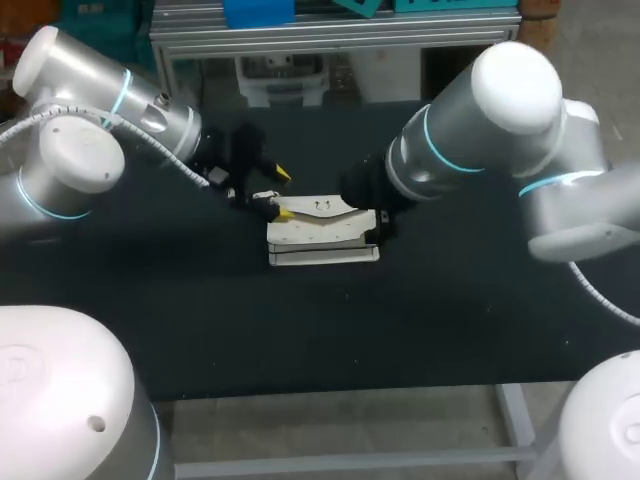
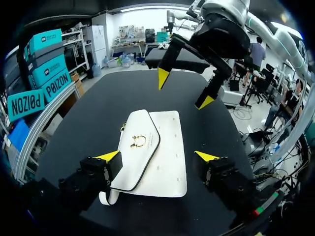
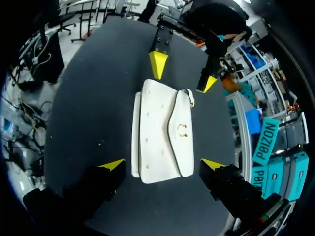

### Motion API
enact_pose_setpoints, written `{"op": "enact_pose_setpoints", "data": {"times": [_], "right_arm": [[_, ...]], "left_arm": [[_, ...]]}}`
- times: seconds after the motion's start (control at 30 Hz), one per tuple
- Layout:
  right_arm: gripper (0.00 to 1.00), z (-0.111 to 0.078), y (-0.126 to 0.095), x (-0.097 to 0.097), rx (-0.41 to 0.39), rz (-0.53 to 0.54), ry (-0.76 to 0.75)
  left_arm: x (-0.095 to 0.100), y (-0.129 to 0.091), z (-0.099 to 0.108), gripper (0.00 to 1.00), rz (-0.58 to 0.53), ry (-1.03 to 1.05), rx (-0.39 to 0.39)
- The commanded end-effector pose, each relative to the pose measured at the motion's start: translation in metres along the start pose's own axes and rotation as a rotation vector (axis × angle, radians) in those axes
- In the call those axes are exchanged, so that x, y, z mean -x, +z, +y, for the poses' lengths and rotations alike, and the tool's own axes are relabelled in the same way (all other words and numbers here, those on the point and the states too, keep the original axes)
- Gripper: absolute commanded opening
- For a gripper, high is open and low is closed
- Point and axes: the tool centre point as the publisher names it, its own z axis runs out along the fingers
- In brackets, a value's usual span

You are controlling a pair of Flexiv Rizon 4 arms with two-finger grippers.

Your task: Pick up the bag, open it, inspect its contents, close it, and place it on the opposite side

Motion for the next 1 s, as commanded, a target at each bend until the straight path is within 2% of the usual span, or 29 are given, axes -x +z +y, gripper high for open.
{"op": "enact_pose_setpoints", "data": {"times": [0.03,0.2,0.27,0.7,0.83,0.93,1.0], "right_arm": [[1.0,-0.003,-0.022,0.015,-0.001,0.091,0.036],[1.0,-0.003,-0.028,0.026,0.006,0.151,0.094],[1.0,-0.005,-0.031,0.03,0.011,0.191,0.082],[1.0,-0.005,-0.031,0.03,0.011,0.191,0.082],[1.0,-0.005,-0.03,0.036,-0.007,0.221,0.115],[1.0,-0.007,-0.035,0.046,-0.024,0.254,0.155],[1.0,-0.008,-0.037,0.054,-0.079,0.259,0.189]], "left_arm": [[0.004,-0.013,-0.007,1.0,0.015,-0.104,0.052],[0.002,-0.024,-0.008,1.0,-0.015,-0.151,0.109],[0.002,-0.024,-0.008,1.0,-0.015,-0.151,0.109],[0.002,-0.024,-0.008,1.0,-0.015,-0.151,0.109],[-0.004,-0.012,-0.018,1.0,-0.069,-0.221,0.178],[-0.001,-0.013,-0.026,1.0,-0.093,-0.311,0.234],[0.001,-0.013,-0.028,1.0,-0.099,-0.35,0.292]]}}
